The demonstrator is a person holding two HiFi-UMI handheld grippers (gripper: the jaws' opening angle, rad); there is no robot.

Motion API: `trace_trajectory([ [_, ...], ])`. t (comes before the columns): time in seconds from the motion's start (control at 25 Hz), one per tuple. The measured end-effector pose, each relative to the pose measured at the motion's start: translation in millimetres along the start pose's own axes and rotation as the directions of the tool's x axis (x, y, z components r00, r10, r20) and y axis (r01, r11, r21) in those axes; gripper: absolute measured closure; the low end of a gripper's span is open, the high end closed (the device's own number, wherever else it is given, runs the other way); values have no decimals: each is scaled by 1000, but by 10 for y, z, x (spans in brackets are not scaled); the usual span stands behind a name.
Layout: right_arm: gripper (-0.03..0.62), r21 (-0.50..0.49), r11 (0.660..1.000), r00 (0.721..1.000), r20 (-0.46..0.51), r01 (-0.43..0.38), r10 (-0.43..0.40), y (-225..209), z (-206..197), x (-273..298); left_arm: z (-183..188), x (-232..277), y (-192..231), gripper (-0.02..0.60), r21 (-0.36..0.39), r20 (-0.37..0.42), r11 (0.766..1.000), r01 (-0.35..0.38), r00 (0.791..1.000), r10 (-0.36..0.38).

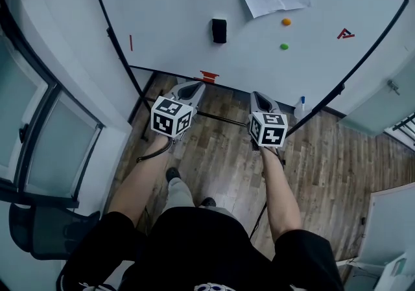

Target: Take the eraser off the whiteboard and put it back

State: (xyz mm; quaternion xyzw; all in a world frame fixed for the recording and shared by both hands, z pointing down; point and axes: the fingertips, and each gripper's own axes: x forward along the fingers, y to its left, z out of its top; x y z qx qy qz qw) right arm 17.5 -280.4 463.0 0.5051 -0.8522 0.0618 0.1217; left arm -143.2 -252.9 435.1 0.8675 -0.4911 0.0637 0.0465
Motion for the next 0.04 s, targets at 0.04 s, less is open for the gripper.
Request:
trace_trajectory([
  [0.04, 570, -1, 1000, 1000, 1, -2, 2, 5, 3, 6, 2, 2, 2, 560, 0, 1, 1000, -1, 1000, 1],
])
